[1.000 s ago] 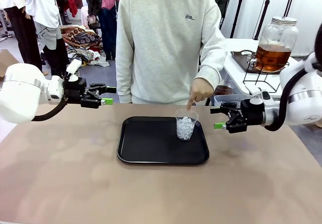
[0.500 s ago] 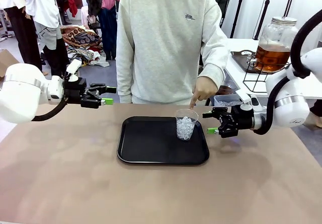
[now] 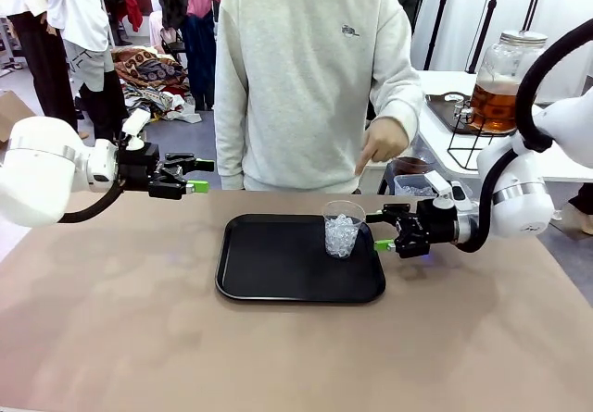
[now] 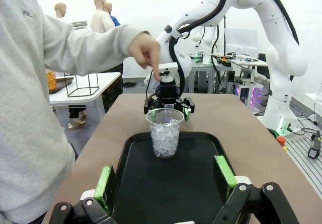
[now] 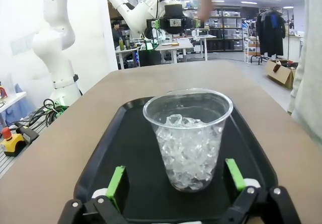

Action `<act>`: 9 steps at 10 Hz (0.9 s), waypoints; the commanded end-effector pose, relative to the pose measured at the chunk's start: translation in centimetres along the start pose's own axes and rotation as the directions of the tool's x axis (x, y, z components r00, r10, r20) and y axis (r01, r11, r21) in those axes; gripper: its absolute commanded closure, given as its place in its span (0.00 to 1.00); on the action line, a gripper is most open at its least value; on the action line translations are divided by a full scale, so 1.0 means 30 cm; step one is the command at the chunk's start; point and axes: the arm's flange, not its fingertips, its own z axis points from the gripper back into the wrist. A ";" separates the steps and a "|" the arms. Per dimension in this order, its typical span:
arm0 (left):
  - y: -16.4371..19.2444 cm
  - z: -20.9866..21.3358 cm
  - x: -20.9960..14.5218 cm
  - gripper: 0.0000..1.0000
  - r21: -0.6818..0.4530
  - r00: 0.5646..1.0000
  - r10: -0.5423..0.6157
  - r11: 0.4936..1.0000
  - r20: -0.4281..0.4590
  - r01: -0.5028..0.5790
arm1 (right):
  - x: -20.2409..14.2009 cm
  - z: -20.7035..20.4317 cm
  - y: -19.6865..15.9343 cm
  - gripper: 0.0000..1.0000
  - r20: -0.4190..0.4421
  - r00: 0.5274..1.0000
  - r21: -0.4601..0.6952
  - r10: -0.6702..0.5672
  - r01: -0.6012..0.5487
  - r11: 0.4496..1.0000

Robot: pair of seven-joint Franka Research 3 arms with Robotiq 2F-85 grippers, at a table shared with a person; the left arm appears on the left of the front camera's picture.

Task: Pour the drink into the iced cup.
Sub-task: Pick up the iced cup indicated by the human and present it to them.

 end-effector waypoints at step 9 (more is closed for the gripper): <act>-0.005 0.002 0.003 0.00 0.010 1.000 -0.001 1.000 0.009 0.001 | 0.004 -0.111 -0.058 0.00 0.066 0.995 -0.031 -0.077 0.079 0.996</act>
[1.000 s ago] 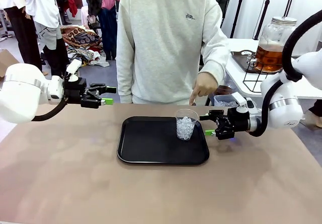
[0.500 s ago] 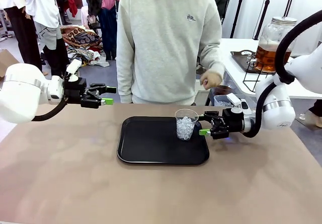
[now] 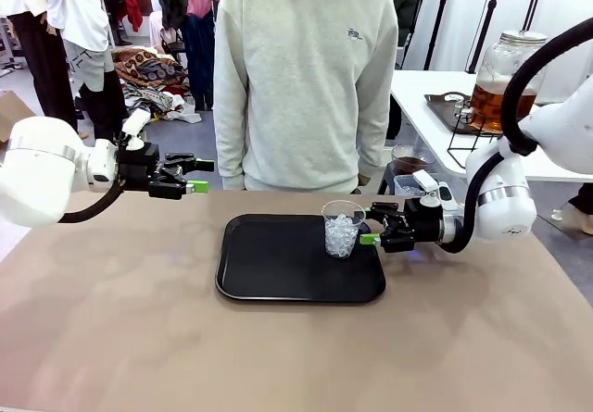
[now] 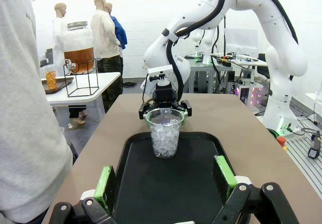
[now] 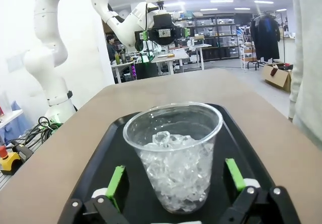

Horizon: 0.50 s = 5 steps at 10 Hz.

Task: Pour the drink into the iced cup.
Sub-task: Pick up the iced cup indicated by the human and present it to them.

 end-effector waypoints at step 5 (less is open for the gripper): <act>-0.005 0.002 0.003 0.00 0.010 1.000 -0.001 1.000 0.009 0.001 | 0.012 -0.112 -0.030 0.00 -0.022 0.999 0.009 -0.046 0.046 0.999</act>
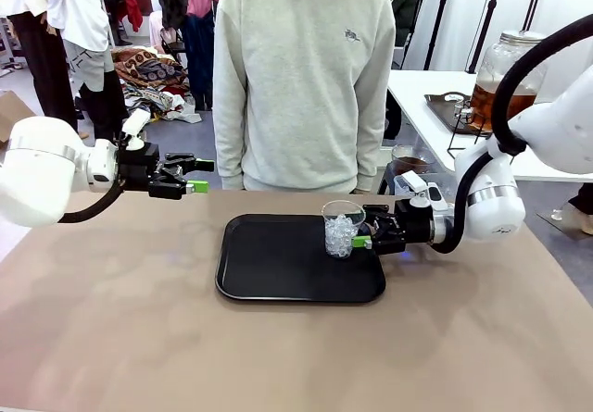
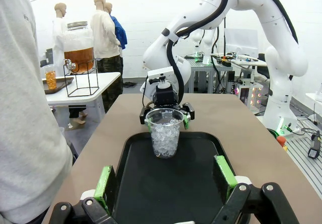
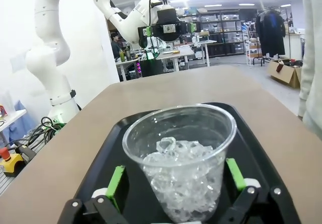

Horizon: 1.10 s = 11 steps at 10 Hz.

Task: Pour the drink into the iced cup.
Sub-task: Pick up the iced cup indicated by the human and present it to them.

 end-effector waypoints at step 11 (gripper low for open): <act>-0.005 0.002 0.003 0.00 0.010 1.000 -0.001 1.000 0.009 0.001 | 0.022 -0.175 -0.045 0.04 -0.017 0.996 -0.114 -0.093 0.090 0.989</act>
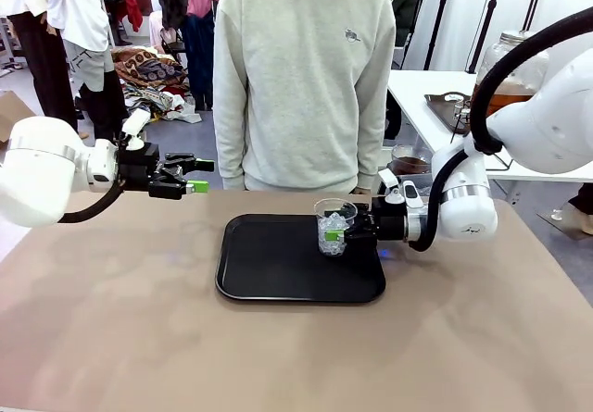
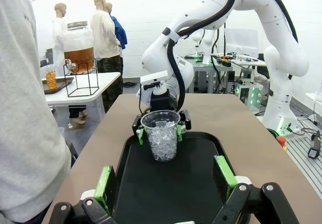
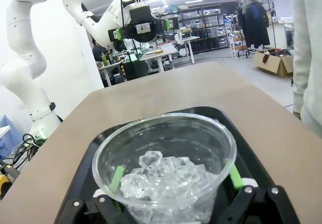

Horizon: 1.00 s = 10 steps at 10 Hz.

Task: Pour the drink into the iced cup.
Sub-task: Pick up the iced cup indicated by the human and present it to them.

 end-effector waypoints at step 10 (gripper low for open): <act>-0.005 0.002 0.003 0.00 0.010 1.000 -0.001 1.000 0.009 0.001 | 0.235 0.129 0.036 0.19 0.051 0.999 0.032 -0.013 0.011 0.999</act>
